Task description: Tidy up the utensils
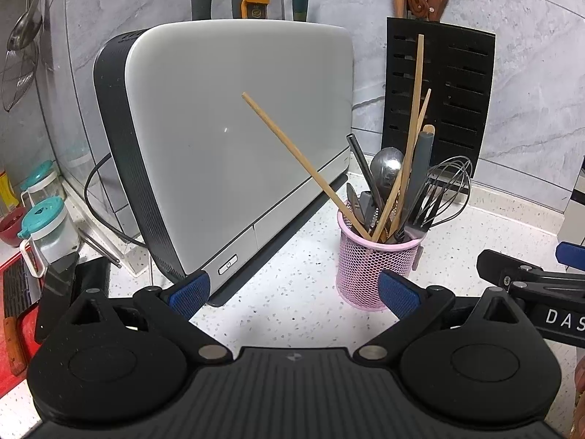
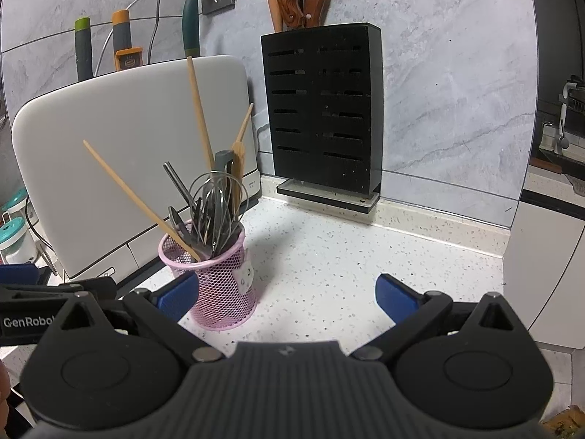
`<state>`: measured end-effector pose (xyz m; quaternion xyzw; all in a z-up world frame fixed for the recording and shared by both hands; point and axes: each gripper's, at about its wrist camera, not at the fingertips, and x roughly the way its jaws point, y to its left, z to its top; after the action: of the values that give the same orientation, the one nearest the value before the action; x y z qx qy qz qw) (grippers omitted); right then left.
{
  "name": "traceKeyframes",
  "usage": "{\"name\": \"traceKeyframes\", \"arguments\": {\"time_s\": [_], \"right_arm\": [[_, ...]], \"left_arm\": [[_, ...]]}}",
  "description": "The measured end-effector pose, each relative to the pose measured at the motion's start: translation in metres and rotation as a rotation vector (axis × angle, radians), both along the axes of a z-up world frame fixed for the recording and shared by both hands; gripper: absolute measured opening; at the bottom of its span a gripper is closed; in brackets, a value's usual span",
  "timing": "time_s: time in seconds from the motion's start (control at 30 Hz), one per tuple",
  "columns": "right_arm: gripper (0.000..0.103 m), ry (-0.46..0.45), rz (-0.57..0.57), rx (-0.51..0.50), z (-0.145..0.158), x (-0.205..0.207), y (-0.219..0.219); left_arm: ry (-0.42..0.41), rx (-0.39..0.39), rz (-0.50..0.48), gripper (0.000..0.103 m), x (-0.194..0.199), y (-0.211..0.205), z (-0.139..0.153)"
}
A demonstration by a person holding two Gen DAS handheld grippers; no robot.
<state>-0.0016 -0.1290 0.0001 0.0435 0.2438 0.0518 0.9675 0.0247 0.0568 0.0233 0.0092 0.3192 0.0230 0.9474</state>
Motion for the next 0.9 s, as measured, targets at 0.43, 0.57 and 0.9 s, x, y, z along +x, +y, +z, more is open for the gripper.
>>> {"name": "traceKeyframes", "arguments": {"time_s": [0.43, 0.57, 0.9], "right_arm": [[0.1, 0.005, 0.001, 0.001, -0.0004, 0.0005, -0.0008], [0.1, 0.008, -0.002, -0.007, -0.0011, 0.0004, 0.0004], [0.1, 0.011, 0.001, -0.008, -0.0006, 0.0009, -0.0007]], "left_arm": [[0.003, 0.004, 0.0, 0.103, -0.0003, 0.0, 0.0002], [0.006, 0.009, -0.002, 0.103, -0.0003, 0.0005, -0.0001], [0.007, 0.01, -0.003, 0.103, -0.0004, 0.0008, -0.0004]]}}
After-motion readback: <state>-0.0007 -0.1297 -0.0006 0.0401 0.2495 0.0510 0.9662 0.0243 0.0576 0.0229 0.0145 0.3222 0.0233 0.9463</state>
